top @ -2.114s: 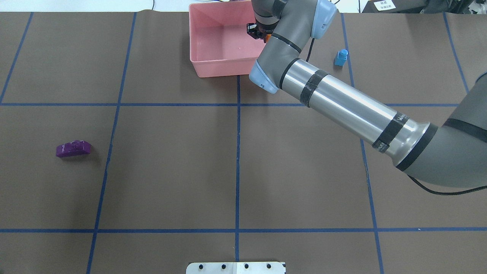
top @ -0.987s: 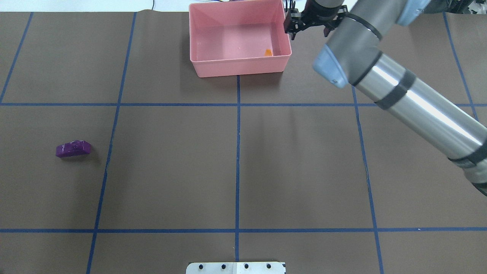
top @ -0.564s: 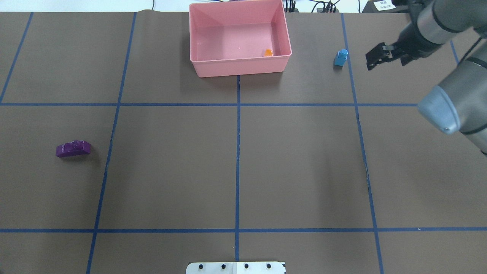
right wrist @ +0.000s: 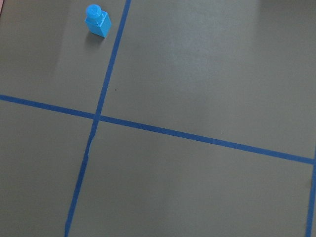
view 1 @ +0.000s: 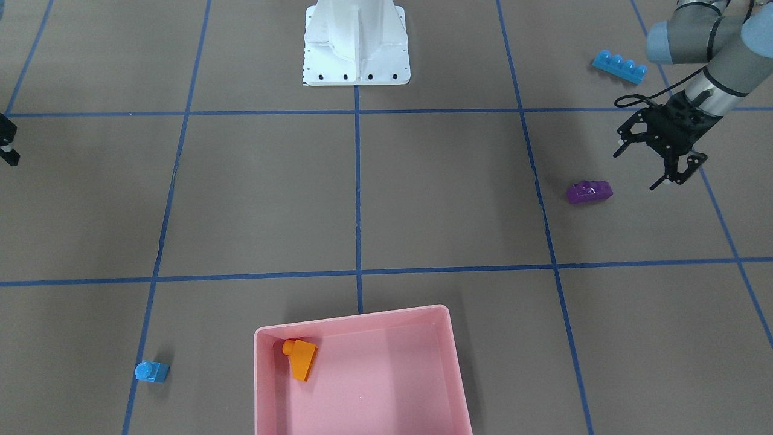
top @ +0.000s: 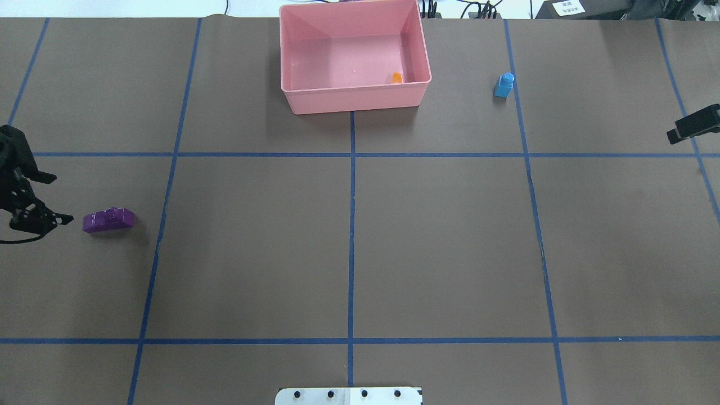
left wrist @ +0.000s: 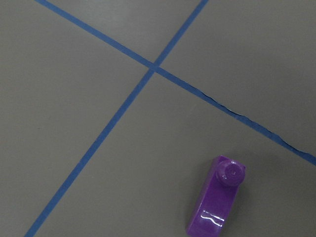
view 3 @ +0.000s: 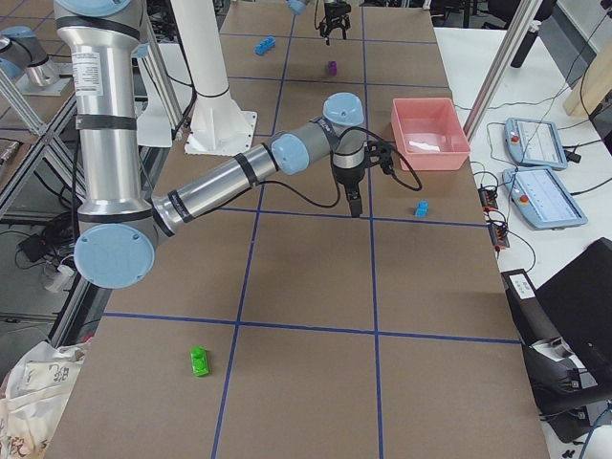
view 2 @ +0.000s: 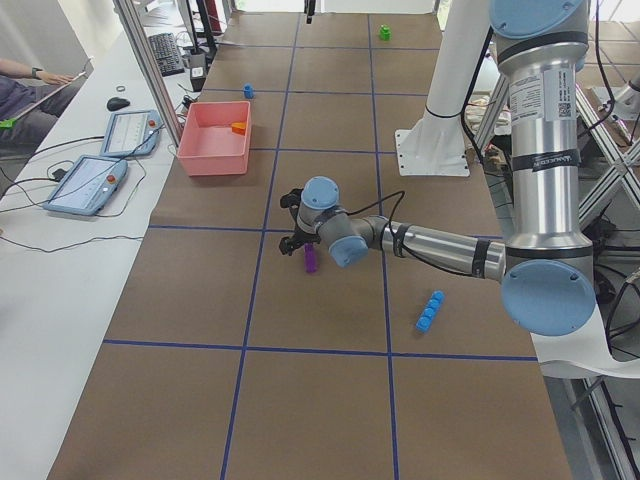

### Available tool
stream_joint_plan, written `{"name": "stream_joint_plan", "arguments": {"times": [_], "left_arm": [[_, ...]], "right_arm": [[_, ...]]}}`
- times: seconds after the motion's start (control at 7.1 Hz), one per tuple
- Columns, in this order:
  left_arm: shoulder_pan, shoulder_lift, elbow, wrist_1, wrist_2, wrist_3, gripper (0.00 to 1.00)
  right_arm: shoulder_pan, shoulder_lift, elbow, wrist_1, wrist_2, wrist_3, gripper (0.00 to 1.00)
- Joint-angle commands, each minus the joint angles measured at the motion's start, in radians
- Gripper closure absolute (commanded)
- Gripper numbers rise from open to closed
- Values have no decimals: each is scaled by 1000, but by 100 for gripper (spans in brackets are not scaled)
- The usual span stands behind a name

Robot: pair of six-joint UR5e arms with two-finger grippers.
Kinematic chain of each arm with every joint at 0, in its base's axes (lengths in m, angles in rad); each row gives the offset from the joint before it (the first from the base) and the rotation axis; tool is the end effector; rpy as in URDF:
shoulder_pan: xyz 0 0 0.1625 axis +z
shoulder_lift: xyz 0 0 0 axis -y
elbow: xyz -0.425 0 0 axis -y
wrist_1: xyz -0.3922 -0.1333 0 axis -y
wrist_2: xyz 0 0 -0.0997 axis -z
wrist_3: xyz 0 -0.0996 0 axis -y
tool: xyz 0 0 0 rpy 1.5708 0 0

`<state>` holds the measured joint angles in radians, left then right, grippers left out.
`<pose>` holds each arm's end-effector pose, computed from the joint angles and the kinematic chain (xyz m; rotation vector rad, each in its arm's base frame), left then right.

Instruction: Put all blocks into box

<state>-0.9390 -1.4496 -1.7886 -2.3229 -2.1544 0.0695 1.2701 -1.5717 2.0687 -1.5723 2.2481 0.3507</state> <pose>0.2127 -0.4234 0.5267 0.6617 0.7810 0.8886 -0.0712 -0.4689 0.4214 0.2389 -0.7802 -0.1206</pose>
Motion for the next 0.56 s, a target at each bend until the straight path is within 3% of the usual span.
{"name": "stream_joint_plan", "arguments": {"times": [0.0, 0.42], "left_arm": [[69, -44, 55, 0, 19, -3, 0], [72, -104, 132, 2, 19, -10, 0]], "right_arm": [[58, -34, 1, 0, 47, -78, 0], [58, -31, -1, 0, 47, -78, 0]]}}
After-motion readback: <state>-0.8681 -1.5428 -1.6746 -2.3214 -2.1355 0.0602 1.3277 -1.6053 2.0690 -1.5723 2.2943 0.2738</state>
